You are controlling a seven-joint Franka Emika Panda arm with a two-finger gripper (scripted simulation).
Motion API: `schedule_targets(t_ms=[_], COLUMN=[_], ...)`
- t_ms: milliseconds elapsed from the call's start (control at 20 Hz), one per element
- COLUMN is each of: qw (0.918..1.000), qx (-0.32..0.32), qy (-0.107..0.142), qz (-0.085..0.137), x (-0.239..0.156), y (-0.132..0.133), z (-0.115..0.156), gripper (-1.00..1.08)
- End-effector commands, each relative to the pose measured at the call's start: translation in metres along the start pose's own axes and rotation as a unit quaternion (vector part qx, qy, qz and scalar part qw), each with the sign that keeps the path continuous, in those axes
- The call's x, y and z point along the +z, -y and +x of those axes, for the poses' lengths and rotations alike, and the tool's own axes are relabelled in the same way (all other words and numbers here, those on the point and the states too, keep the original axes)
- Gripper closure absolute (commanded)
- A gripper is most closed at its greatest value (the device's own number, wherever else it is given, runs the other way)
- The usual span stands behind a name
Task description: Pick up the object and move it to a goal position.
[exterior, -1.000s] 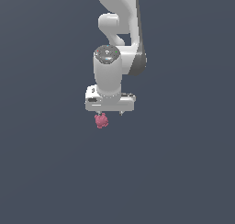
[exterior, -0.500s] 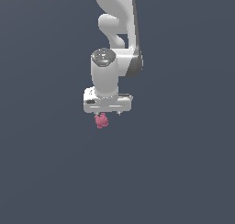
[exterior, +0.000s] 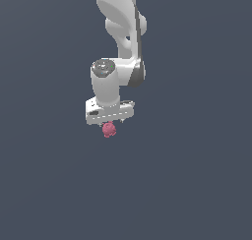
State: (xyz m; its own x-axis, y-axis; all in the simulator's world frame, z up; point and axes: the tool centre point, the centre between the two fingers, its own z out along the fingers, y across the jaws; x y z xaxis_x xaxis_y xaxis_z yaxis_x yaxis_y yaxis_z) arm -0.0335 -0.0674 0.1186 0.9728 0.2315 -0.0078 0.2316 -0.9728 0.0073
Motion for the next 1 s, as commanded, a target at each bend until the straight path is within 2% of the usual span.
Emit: schedule_targets(t_ms=[0, 450, 950], qw=[0.9997, 0.9969, 0.9959], qx=[-0.024, -0.079, -0.090], qy=[-0.001, -0.004, -0.004], qz=[0.001, 0.003, 0.003], x=[0.008, 0.025, 0.030], y=[-0.005, -0.016, -0.018], z=[-0.006, -0.020, -0.023], gripper=[-0.92, -0.92, -0.92])
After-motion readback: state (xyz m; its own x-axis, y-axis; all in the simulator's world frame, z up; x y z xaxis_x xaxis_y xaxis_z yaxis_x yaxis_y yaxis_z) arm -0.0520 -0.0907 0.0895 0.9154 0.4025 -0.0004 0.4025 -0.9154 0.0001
